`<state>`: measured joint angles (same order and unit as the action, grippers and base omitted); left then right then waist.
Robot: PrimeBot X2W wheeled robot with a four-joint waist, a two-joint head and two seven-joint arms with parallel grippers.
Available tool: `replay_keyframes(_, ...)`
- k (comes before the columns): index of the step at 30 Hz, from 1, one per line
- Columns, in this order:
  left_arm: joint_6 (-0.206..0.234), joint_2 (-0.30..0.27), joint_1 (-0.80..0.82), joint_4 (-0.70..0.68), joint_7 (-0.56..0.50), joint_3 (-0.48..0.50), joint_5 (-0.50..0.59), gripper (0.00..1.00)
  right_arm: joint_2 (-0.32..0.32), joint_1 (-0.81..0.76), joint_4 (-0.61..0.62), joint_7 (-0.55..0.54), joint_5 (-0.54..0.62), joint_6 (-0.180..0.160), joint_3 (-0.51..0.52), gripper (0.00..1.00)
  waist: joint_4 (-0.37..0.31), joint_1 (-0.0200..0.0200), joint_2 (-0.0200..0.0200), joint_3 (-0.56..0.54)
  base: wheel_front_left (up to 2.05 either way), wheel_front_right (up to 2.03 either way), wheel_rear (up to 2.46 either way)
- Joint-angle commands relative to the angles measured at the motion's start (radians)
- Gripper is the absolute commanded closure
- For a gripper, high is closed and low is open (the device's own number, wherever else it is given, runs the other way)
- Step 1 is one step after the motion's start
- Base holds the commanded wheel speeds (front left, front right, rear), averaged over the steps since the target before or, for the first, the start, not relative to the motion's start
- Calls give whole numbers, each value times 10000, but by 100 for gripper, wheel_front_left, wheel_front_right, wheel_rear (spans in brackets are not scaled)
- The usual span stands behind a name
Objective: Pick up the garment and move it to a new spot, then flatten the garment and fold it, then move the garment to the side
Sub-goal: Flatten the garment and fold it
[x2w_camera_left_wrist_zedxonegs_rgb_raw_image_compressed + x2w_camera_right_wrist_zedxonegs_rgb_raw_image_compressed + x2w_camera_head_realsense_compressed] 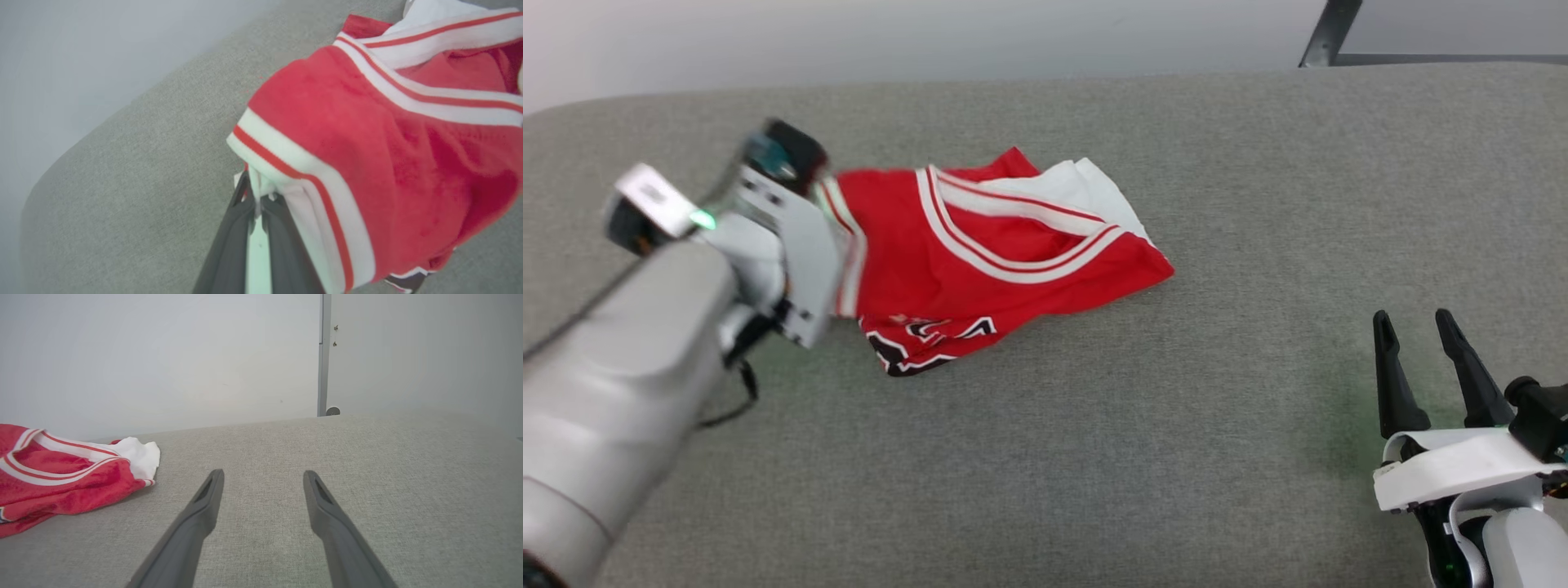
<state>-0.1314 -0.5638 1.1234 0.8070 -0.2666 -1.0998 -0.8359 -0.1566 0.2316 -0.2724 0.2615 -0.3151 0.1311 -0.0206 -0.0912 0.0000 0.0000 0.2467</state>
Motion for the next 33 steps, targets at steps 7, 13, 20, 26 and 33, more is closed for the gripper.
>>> replay_keyframes(7,17,850,-392,470,400,-769,-748,100,-109,185,-23,51,-73,-6,-148,0,168,0,0,-3,0,0,0)
replay_keyframes(13,17,875,-16,1162,870,-901,-1202,0,-181,83,9,51,-161,-6,-27,0,172,0,0,49,0,0,0)
replay_keyframes(20,17,661,37,1437,1909,-464,-1893,0,-335,-62,-224,51,-41,-6,-311,0,675,0,0,-264,0,0,0)
replay_keyframes(26,107,577,-953,1248,3860,358,-2672,0,-952,618,-638,-734,107,-6,-1304,0,1481,0,0,-613,0,0,0)
replay_keyframes(33,930,874,-2531,216,5255,1030,-2761,0,-2135,1727,-1107,-3102,-235,-7,-2603,0,2620,0,0,-717,0,0,0)
